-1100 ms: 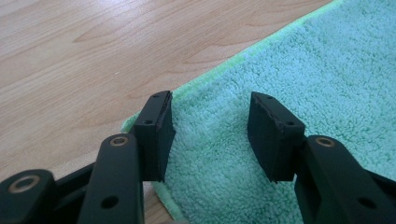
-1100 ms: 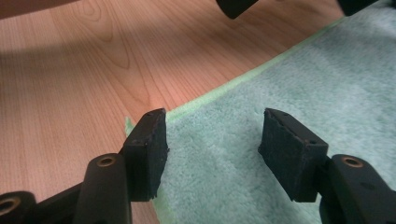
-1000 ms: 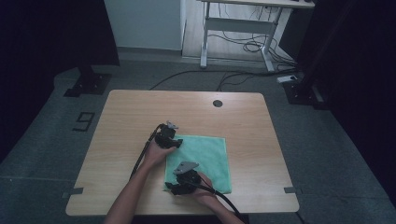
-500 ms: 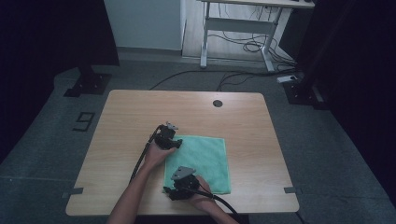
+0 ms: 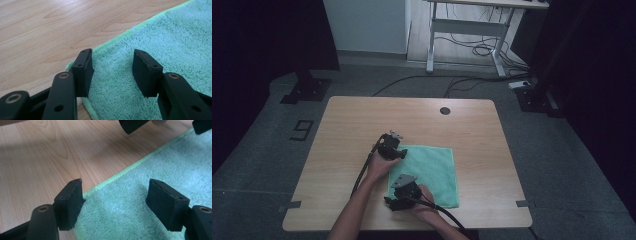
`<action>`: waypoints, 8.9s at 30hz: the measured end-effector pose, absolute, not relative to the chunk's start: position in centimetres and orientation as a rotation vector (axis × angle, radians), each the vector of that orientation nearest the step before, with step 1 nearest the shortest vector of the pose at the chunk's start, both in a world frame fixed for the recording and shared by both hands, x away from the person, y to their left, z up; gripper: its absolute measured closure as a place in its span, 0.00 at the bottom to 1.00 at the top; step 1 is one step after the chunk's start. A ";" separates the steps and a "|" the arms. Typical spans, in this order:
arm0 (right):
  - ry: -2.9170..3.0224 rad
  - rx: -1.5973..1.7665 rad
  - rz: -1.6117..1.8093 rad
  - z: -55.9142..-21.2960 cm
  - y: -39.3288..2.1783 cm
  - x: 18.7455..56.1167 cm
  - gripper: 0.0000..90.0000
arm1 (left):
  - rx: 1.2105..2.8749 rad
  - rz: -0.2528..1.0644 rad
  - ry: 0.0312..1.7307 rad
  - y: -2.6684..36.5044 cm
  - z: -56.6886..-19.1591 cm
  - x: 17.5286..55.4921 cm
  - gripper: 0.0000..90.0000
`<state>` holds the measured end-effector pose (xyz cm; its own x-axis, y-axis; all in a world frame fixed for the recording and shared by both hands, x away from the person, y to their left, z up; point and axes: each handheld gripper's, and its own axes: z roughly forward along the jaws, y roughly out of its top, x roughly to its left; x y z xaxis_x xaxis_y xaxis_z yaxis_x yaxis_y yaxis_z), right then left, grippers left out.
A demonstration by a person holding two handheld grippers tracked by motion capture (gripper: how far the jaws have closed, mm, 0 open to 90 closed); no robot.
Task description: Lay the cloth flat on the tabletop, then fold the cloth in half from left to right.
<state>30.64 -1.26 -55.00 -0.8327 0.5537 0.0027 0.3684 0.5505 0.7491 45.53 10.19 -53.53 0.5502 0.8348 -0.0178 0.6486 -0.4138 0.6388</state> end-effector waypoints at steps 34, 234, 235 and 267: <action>2.337 1.153 1.145 -55.2 -14.0 37.8 0.32 | 2.185 0.408 1.184 10.3 -53.6 45.5 0.56; 2.531 0.737 1.234 -54.9 -2.5 26.3 0.94 | 2.071 0.328 1.168 14.4 -52.8 44.3 0.98; 2.526 0.745 1.250 -54.8 -2.6 26.3 0.94 | 2.067 0.330 1.163 14.4 -52.6 44.3 0.98; 2.394 0.794 1.442 -51.7 -3.3 26.2 0.94 | 2.028 0.373 1.106 14.1 -47.8 44.0 0.98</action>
